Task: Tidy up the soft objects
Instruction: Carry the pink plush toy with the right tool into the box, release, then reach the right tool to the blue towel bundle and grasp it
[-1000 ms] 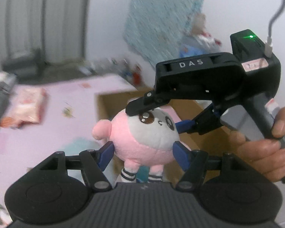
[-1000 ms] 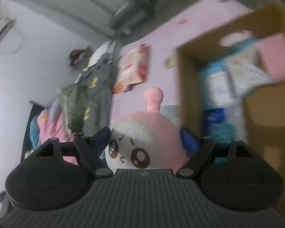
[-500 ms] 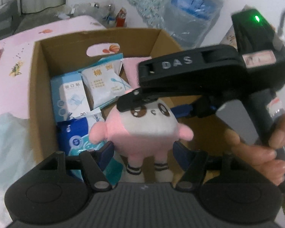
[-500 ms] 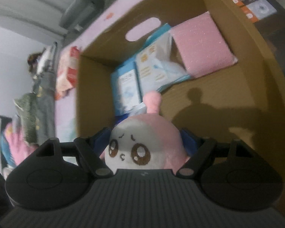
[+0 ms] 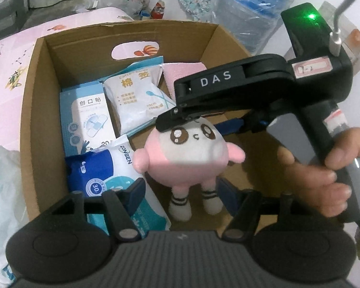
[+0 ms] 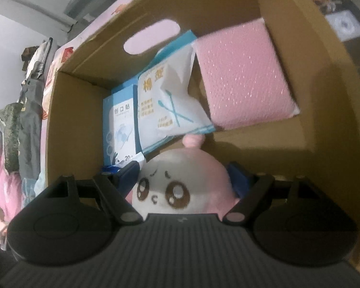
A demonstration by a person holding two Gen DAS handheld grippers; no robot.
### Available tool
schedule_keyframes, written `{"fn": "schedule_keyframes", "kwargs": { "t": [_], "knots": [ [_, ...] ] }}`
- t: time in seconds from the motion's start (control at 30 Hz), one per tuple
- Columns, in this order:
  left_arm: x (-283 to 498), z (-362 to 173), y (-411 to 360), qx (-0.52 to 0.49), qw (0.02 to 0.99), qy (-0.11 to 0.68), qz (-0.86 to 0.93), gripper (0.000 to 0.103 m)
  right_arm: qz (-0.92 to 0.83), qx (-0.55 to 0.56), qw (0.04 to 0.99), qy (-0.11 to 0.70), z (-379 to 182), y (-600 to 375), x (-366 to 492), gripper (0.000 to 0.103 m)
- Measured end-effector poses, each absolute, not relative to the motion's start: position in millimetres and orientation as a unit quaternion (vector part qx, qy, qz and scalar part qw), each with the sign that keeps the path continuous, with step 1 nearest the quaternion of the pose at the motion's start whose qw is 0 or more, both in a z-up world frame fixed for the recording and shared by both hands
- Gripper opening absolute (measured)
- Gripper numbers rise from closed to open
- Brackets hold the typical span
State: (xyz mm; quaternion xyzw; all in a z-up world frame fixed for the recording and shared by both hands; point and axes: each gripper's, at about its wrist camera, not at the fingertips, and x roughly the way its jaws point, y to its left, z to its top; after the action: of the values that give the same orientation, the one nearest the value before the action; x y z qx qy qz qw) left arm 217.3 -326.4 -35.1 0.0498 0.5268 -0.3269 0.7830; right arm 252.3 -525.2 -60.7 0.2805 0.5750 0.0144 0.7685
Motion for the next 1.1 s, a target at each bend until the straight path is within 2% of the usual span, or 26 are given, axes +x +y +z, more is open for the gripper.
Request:
{"fn": "schedule_keyframes", "kwargs": {
  "t": [0.17, 0.63, 0.83, 1.1],
  "knots": [
    [210.7, -15.3, -307.2, 0.057, 0.795, 0.506, -0.33, 0.069, 0.013, 0.284, 0.79, 0.544, -44.0, -525.8, 247.6, 0.079],
    [161.8, 49.4, -208.4, 0.043, 0.871, 0.39, -0.296, 0.083, 0.102, 0.362, 0.815, 0.441, 32.0, -515.0, 188.7, 0.079],
    [141.2, 54.3, -150.2, 0.031, 0.9, 0.36, -0.243, 0.085, 0.15, 0.359, 0.805, 0.447, 49.2, -470.0, 185.4, 0.08],
    [114.5, 52.1, -67.6, 0.058, 0.937, 0.321, -0.124, 0.085, 0.241, 0.324, 0.78, 0.478, 67.1, -350.3, 219.8, 0.08]
  ]
}}
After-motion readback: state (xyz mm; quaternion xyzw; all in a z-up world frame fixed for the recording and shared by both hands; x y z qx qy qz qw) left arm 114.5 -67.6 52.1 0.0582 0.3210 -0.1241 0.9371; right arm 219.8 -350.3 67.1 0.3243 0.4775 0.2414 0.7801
